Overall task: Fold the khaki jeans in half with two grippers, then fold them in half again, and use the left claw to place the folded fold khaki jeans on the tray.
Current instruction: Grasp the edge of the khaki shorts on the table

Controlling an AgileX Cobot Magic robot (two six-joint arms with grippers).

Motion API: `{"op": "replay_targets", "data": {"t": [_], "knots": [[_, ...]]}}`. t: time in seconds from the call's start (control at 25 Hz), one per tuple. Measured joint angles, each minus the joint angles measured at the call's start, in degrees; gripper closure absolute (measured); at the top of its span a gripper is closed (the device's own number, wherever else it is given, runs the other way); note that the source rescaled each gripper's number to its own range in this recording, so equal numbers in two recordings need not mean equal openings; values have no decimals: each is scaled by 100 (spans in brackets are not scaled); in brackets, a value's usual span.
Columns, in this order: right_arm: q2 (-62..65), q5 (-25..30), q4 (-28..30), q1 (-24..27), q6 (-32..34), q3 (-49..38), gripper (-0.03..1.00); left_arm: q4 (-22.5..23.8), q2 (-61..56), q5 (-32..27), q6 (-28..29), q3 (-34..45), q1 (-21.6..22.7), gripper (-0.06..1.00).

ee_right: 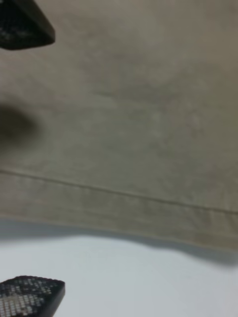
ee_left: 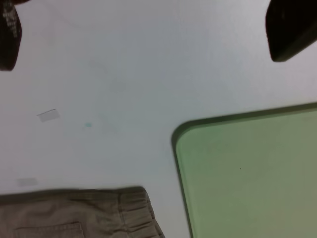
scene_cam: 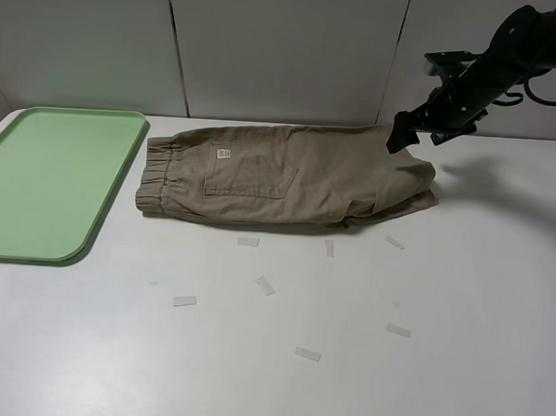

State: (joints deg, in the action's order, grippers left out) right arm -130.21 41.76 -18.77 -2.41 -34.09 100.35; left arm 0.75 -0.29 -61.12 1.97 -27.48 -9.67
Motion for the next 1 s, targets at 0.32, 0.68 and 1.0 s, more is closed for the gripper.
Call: {"op": "replay_targets", "data": {"t": [0.32, 0.68, 1.0], "knots": [[-383, -8, -35, 100, 0, 287, -3, 0, 0, 0, 0, 0, 0, -5], [-659, -13, -210, 149, 0, 293, -3, 4, 0, 0, 0, 0, 0, -5], [-762, 120, -608, 149, -4, 321, -3, 4, 0, 0, 0, 0, 0, -5]]}}
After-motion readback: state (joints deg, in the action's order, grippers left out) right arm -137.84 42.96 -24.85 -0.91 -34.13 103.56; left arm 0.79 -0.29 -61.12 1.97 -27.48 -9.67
